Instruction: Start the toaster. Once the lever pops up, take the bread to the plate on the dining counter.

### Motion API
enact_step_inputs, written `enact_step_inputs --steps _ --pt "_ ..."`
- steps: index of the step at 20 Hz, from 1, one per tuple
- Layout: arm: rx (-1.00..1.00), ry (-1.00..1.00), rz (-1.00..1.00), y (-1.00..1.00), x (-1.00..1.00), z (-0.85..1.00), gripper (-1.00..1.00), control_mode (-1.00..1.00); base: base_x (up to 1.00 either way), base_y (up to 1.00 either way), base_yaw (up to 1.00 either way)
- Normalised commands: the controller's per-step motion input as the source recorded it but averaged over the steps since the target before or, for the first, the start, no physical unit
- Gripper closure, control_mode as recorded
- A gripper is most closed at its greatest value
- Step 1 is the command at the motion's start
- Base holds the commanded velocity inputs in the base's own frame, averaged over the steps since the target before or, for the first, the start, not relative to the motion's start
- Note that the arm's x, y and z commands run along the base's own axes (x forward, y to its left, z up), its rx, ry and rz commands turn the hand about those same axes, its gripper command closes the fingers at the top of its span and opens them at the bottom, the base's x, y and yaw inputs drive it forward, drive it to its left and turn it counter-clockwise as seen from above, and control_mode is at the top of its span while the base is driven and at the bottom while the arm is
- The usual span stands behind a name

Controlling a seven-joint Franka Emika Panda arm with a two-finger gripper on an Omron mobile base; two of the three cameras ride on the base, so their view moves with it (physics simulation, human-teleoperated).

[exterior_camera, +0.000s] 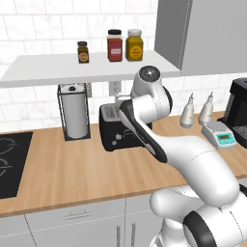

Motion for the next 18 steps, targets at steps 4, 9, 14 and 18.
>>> enact_step_inputs --steps 4,9,14,18 --pt "0.0 0.0 0.0 0.0 0.0 0.0 -1.0 -1.0 0.0 0.0 0.0" --pt "0.0 0.0 0.0 0.0 0.0 0.0 -1.0 -1.0 0.0 0.0 0.0" --pt "0.0 0.0 0.0 0.0 0.0 0.0 -1.0 -1.0 0.0 0.0 0.0" --pt "0.0 0.0 0.0 0.0 0.0 0.0 -1.0 -1.0 0.0 0.0 0.0"
